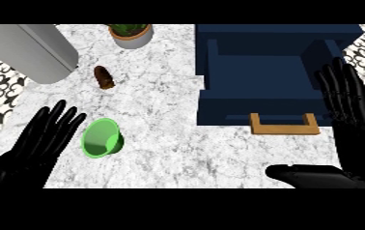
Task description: Pick up the cup, place it into the drawer and close the drawer
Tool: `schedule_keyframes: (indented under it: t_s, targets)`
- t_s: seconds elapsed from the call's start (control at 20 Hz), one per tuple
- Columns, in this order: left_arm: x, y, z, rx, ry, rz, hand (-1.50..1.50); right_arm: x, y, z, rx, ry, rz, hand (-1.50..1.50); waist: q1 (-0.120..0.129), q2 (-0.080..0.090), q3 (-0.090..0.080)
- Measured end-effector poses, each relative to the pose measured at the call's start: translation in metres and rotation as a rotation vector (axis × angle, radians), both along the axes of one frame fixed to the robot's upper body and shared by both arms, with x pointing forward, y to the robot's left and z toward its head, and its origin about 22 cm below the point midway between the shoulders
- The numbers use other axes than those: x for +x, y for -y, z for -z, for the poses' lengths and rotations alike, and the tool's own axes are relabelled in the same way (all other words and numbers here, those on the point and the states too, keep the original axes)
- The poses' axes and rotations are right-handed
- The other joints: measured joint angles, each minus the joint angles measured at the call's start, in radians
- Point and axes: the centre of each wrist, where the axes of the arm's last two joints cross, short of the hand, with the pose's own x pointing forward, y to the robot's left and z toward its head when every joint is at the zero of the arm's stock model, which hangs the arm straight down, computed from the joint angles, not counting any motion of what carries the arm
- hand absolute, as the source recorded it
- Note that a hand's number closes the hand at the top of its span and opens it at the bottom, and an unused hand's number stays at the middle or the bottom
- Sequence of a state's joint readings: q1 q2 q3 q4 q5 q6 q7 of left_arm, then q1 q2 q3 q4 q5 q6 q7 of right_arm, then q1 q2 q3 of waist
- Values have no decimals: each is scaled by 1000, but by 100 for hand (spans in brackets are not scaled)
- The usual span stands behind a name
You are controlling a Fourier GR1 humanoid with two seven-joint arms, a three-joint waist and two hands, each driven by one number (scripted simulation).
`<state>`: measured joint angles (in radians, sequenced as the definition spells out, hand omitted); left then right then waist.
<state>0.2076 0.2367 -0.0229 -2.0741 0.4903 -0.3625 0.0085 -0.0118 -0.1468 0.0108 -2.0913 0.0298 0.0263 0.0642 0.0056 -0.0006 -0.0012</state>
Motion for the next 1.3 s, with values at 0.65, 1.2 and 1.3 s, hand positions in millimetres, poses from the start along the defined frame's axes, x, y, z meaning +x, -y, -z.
schedule_keyframes:
  t_s: [0.65,1.2,1.3]
  targets:
    - [6,-51,63,45,-109,-106,-150,11,17,13,-8,-5,-8,-150,-4,1,1]
    - [28,-81,136,142,-192,-225,-150,11,20,8,-7,5,-14,-150,-10,1,1]
    - [34,-86,147,152,-204,-232,-150,14,20,8,-3,3,-14,-150,-10,1,1]
